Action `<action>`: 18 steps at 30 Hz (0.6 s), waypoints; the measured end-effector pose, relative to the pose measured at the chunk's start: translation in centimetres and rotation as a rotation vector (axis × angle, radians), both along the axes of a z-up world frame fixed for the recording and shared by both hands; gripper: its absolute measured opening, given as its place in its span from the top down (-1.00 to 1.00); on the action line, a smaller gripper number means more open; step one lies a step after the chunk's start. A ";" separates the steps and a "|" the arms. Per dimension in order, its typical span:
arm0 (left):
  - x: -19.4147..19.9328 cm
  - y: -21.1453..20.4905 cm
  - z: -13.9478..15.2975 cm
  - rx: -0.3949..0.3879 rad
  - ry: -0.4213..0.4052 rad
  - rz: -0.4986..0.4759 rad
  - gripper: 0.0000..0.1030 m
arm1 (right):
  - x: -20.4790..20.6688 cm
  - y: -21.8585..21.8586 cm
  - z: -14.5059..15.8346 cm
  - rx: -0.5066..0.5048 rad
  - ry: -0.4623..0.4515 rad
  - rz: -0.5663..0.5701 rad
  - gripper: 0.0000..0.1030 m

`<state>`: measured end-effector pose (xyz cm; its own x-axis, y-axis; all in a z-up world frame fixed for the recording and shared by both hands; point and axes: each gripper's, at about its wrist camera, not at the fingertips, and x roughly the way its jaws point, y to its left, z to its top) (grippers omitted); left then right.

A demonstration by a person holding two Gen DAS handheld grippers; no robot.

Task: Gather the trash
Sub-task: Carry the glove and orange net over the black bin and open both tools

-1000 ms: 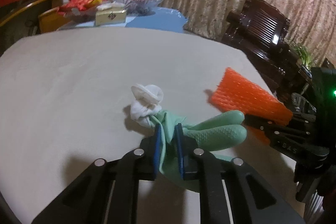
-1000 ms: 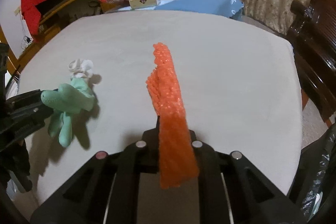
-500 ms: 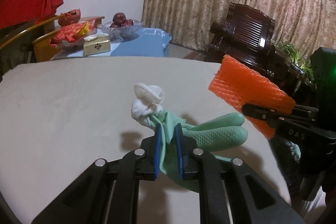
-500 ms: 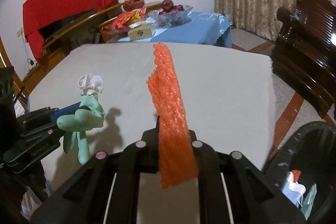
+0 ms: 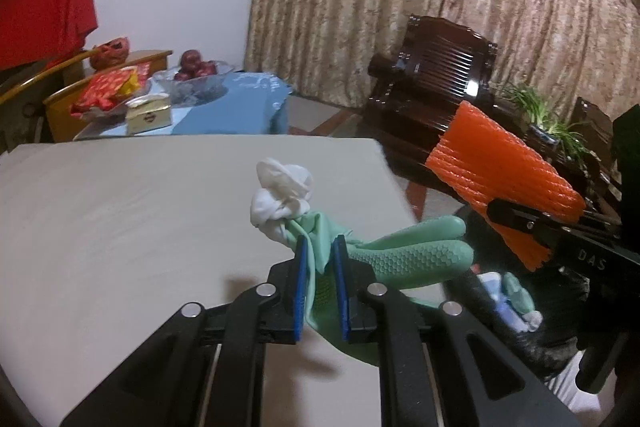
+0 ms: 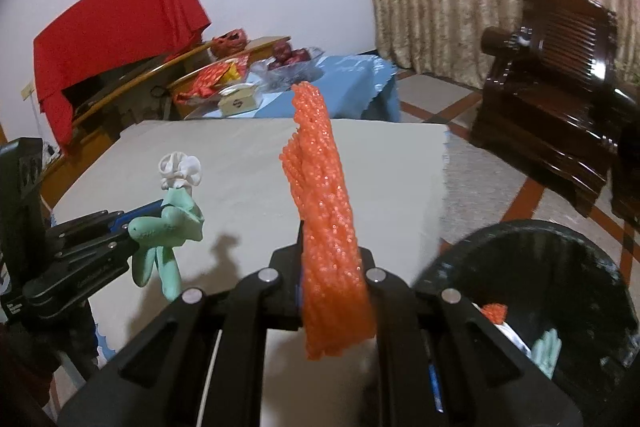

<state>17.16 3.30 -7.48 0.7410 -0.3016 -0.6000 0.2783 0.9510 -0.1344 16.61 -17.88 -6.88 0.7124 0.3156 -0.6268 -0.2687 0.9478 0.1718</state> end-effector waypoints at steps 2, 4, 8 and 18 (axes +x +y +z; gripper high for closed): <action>-0.2 -1.1 0.2 0.000 -0.004 -0.019 0.76 | -0.6 -1.2 0.4 0.003 -0.006 -0.020 0.79; -0.2 -2.5 0.5 -0.002 -0.006 -0.040 0.76 | -1.4 -2.7 0.7 0.000 -0.015 -0.046 0.79; -0.4 -5.6 0.9 -0.002 -0.014 -0.096 0.76 | -2.9 -5.6 1.1 -0.013 -0.029 -0.098 0.79; -0.3 -14.1 1.4 -0.009 -0.030 -0.268 0.76 | -5.8 -12.9 0.5 -0.048 -0.019 -0.242 0.79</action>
